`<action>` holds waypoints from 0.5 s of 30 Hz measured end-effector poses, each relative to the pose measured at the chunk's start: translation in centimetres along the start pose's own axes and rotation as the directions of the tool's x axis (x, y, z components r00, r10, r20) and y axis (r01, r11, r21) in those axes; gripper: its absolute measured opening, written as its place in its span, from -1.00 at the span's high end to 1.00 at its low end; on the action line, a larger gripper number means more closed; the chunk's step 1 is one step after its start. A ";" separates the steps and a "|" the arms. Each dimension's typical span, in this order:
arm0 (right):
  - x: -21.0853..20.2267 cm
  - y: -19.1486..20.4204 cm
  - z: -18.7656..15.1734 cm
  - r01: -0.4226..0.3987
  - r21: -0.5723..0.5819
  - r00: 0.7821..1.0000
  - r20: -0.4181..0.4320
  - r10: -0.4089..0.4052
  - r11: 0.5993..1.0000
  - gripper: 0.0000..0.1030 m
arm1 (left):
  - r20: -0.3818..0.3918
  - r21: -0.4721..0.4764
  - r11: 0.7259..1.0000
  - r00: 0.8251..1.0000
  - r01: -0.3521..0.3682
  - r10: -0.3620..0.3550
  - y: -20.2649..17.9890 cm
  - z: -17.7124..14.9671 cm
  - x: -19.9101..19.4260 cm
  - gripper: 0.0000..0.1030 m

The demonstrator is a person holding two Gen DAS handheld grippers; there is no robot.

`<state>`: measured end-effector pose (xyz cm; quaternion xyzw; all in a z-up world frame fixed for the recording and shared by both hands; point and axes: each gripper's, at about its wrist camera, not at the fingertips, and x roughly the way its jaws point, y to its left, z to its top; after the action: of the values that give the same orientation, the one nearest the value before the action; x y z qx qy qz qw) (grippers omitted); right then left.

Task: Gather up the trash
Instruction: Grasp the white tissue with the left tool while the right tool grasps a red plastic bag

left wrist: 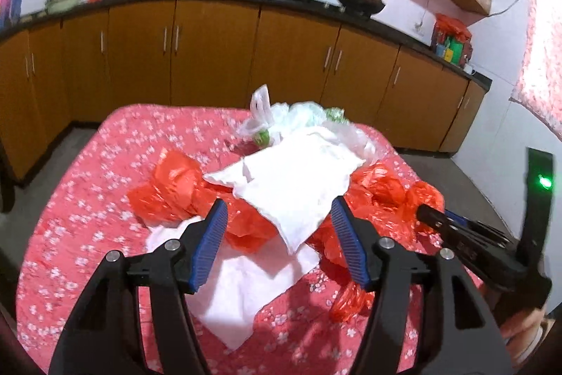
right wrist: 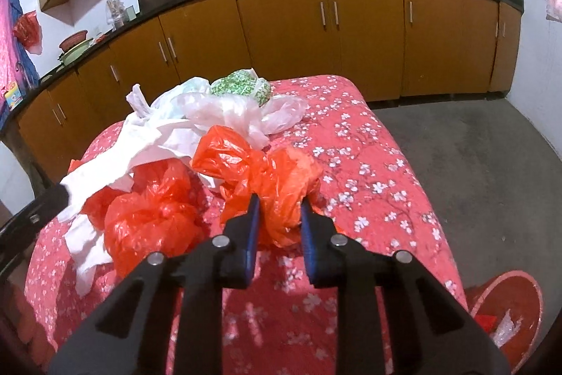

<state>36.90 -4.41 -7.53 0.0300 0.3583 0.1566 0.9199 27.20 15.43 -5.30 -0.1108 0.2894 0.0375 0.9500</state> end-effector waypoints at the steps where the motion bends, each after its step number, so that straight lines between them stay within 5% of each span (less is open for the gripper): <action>1: -0.1 0.0 -0.1 0.001 -0.001 1.000 0.000 -0.001 1.000 0.57 | -0.017 -0.007 1.000 1.000 -0.002 0.002 0.1 0.1 0.6 0.10; 2: -0.1 0.0 -0.2 0.003 -0.002 1.000 0.000 -0.003 1.000 0.58 | -0.036 -0.013 1.000 0.999 -0.002 0.002 0.2 0.1 1.1 0.41; 5: -0.4 -0.1 -0.3 0.006 -0.006 1.000 0.002 -0.006 1.000 0.58 | -0.056 -0.025 1.000 0.998 -0.003 0.001 0.6 0.1 1.5 0.91; 15: -2.0 -0.9 -0.5 0.020 -0.002 0.999 0.034 -0.020 1.000 0.59 | 0.029 0.026 0.998 0.998 -0.056 0.056 2.1 0.5 -2.9 0.98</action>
<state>35.40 -5.90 -6.76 0.0280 0.3429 0.1475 0.9273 24.83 17.53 -3.66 -0.0894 0.2792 0.0617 0.9541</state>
